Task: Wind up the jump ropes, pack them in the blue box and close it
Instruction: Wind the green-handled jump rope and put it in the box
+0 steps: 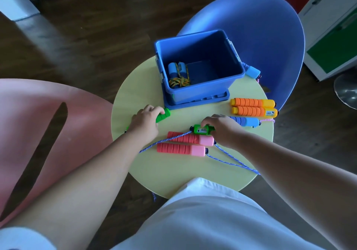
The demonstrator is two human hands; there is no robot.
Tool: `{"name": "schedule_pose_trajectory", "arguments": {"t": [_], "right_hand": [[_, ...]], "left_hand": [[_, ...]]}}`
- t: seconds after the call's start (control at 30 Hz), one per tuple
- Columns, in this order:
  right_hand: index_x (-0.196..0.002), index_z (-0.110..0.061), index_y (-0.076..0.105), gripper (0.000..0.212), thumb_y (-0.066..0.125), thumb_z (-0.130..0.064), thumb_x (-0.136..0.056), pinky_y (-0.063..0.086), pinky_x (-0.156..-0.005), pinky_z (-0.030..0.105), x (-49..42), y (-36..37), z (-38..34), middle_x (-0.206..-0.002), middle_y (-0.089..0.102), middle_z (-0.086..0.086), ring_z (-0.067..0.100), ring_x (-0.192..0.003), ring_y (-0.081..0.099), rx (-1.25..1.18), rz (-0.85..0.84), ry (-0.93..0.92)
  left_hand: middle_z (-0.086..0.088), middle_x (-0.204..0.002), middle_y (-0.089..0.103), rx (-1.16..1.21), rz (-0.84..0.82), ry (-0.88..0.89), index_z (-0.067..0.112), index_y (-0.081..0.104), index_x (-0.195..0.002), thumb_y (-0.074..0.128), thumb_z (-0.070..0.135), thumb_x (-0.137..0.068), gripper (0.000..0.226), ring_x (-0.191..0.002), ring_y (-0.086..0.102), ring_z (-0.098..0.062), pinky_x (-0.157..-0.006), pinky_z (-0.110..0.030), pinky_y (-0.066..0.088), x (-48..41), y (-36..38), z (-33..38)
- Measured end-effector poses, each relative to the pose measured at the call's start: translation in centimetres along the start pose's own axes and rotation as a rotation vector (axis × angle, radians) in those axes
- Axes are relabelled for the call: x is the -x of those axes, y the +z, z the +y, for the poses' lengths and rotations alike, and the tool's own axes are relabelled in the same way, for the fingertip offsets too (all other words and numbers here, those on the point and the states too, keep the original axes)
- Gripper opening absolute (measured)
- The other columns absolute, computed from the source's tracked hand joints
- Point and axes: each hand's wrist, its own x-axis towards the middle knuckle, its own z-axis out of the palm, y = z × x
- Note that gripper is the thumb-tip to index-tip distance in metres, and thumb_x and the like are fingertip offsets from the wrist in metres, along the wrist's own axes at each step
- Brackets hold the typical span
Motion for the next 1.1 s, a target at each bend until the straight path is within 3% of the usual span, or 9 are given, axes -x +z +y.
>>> {"name": "schedule_pose_trajectory", "arguments": {"t": [0.2,0.37,0.5,0.67,0.8,0.97,1.03,1.1], "right_hand": [[-0.130,-0.034,0.060,0.042,0.058,-0.010,-0.096,0.048,-0.088,0.038,0.0,0.2,0.4,-0.117,0.061,0.000,0.021,-0.111,0.048,0.025,0.011,-0.070],[-0.129,-0.032,0.060,0.036,0.057,-0.012,-0.099,0.045,-0.091,0.038,0.1,-0.4,0.1,-0.121,0.062,0.000,0.022,-0.111,0.047,0.057,0.062,-0.119],[-0.126,-0.030,0.061,0.033,0.057,-0.011,-0.099,0.051,-0.084,0.041,0.5,-2.1,-1.0,-0.120,0.063,0.002,0.027,-0.100,0.059,-0.013,0.093,-0.154],[-0.127,-0.025,0.063,0.033,0.059,-0.009,-0.098,0.051,-0.085,0.041,0.7,-5.1,-4.5,-0.119,0.064,0.002,0.026,-0.098,0.061,-0.006,0.045,-0.377],[-0.121,-0.025,0.068,0.031,0.059,-0.008,-0.097,0.046,-0.084,0.035,1.4,-7.3,-8.2,-0.115,0.065,-0.003,0.019,-0.099,0.058,0.019,-0.002,-0.559],[-0.113,-0.027,0.071,0.025,0.065,-0.011,-0.095,0.045,-0.076,0.027,2.8,-9.9,-10.5,-0.103,0.069,-0.006,0.012,-0.089,0.059,-0.048,-0.049,-0.617],[-0.108,-0.027,0.071,0.021,0.067,-0.012,-0.093,0.045,-0.068,0.022,3.3,-10.8,-10.8,-0.096,0.069,-0.004,0.013,-0.082,0.060,-0.065,-0.065,-0.613],[-0.100,-0.027,0.070,0.018,0.070,-0.012,-0.091,0.048,-0.069,0.026,4.0,-11.5,-11.0,-0.095,0.070,-0.002,0.015,-0.084,0.062,-0.067,-0.081,-0.641]], "left_hand": [[-0.005,-0.122,0.054,0.026,-0.084,0.065,0.027,0.057,-0.130,0.059,-0.008,-0.085,0.057,-0.109,0.055,-0.031,-0.086,-0.043,0.050,0.2,-0.6,-0.6],[-0.002,-0.123,0.059,0.156,-0.044,0.026,0.028,0.063,-0.127,0.063,-0.008,-0.084,0.055,-0.107,0.058,-0.027,-0.089,-0.039,0.050,1.3,-0.9,-1.3],[0.002,-0.111,0.066,0.328,-0.005,-0.074,0.036,0.066,-0.122,0.072,0.004,-0.085,0.049,-0.084,0.062,-0.015,-0.070,-0.026,0.048,2.6,-2.1,-0.7],[0.009,-0.096,0.076,0.583,-0.014,-0.106,0.043,0.068,-0.110,0.072,0.001,-0.085,0.050,-0.083,0.068,-0.021,-0.079,-0.041,0.058,4.3,-5.1,0.8],[0.007,-0.097,0.075,0.793,0.025,-0.111,0.050,0.071,-0.100,0.067,-0.009,-0.090,0.059,-0.071,0.062,-0.008,-0.077,-0.033,0.052,6.3,-6.8,1.9],[-0.001,-0.106,0.071,0.956,0.067,-0.142,0.029,0.071,-0.106,0.072,-0.012,-0.087,0.045,-0.093,0.066,-0.013,-0.086,-0.026,0.056,9.3,-8.8,3.9],[0.000,-0.106,0.072,0.983,0.065,-0.156,0.027,0.069,-0.107,0.075,-0.014,-0.082,0.049,-0.091,0.067,-0.011,-0.083,-0.024,0.056,10.3,-9.4,4.8],[-0.001,-0.106,0.072,1.000,0.065,-0.176,0.028,0.070,-0.107,0.077,-0.016,-0.079,0.053,-0.085,0.068,-0.009,-0.082,-0.027,0.055,11.1,-9.6,5.6]]}}
